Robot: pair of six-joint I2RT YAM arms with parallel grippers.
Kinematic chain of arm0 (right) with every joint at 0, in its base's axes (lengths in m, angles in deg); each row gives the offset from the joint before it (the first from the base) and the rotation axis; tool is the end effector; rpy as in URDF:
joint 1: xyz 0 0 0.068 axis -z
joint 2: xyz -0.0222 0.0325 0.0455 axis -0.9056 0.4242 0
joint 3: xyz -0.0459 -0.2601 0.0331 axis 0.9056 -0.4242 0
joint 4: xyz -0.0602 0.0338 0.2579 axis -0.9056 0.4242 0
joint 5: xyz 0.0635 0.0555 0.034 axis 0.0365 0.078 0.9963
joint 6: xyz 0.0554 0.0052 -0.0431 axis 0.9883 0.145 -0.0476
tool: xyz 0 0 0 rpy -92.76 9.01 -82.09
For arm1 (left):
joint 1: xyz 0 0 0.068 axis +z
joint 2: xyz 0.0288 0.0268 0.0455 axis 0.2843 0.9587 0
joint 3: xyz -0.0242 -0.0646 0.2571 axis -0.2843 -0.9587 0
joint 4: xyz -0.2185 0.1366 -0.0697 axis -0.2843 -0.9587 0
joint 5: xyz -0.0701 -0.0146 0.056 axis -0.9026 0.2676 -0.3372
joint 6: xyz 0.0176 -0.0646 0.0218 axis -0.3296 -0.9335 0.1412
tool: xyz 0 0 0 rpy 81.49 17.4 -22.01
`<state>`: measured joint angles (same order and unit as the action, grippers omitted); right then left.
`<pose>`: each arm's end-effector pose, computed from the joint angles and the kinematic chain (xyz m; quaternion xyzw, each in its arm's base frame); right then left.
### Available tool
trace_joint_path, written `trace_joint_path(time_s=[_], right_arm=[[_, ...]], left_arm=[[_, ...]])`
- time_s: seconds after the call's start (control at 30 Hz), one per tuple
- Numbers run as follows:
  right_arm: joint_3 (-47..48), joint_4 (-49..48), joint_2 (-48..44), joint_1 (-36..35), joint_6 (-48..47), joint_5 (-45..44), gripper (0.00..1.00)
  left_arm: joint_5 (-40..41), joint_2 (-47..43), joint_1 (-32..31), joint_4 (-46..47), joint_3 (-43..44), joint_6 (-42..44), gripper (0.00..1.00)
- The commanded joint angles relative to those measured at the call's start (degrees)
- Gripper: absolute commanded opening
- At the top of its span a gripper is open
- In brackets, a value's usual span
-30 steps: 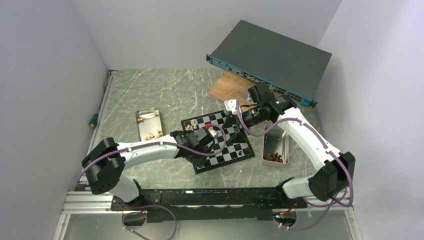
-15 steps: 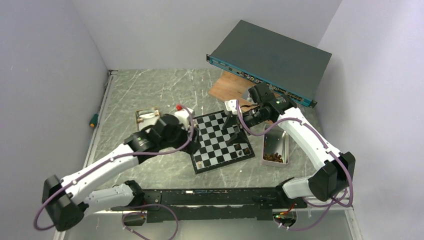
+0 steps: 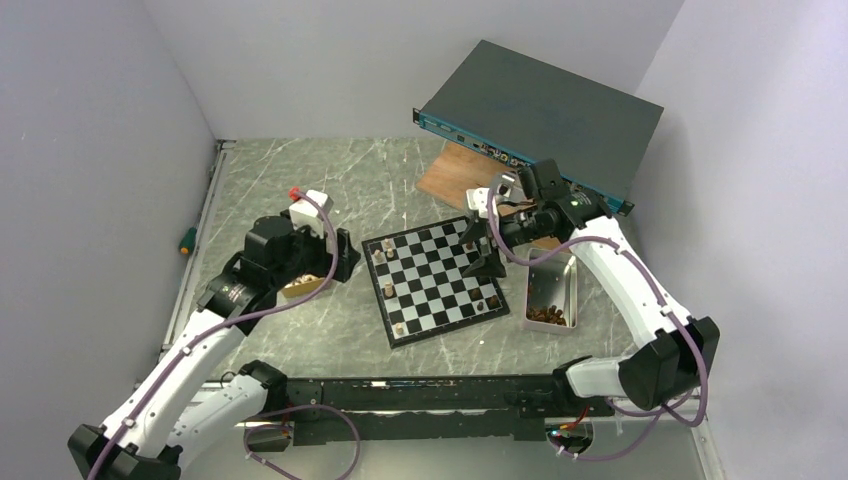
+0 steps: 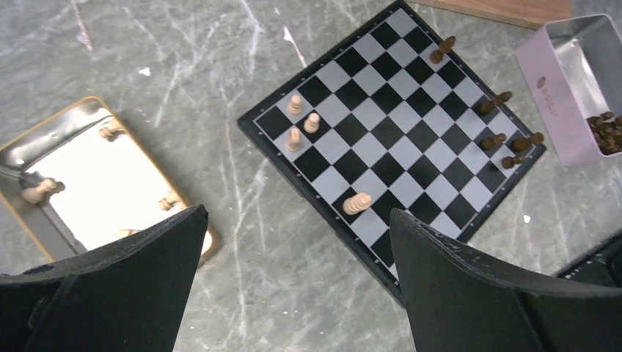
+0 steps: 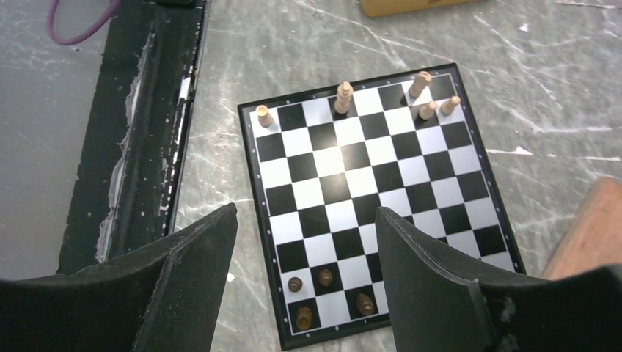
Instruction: Set up the chess pieces on the board
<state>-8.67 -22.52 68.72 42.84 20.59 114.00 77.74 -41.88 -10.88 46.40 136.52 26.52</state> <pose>0.2263 0.1441 0.3239 -0.6317 0.5770 0.3770 0.3548 0.1879 -0.1015 0.3078 0.1375 0.8342 -0.2006 0.4950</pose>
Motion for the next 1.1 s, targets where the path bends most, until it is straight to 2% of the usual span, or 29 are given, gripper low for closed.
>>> trace_joint_path(time_s=[0.0, 0.27, 0.43, 0.53, 0.73, 1.07], right_arm=[[-1.0, -2.6, -3.0, 2.2, 0.5, 0.4, 0.72], [-5.5, -2.0, -7.9, 5.4, -1.5, -1.3, 0.84], [-7.8, -0.6, -10.0, 6.9, -1.3, -3.8, 0.85], [-10.5, -1.3, -12.1, 9.2, -1.6, -2.2, 0.88], [-11.7, -1.6, -13.7, 12.7, -2.2, 1.1, 0.88], [-15.5, -3.9, -15.2, 14.8, -2.2, 3.5, 0.89]], left_arm=[[-0.4, -2.0, 2.5, 2.8, -0.8, 4.6, 1.0], [3.5, -2.7, 3.3, 2.0, -2.3, 8.3, 1.0], [7.1, -4.2, 3.4, 0.9, -3.1, 9.2, 1.0], [8.7, -5.0, 3.4, 0.5, -3.6, 9.6, 1.0], [8.9, -4.9, 3.4, 0.4, -3.8, 9.5, 1.0], [8.8, -4.6, 3.7, 0.8, -4.3, 9.1, 1.0]])
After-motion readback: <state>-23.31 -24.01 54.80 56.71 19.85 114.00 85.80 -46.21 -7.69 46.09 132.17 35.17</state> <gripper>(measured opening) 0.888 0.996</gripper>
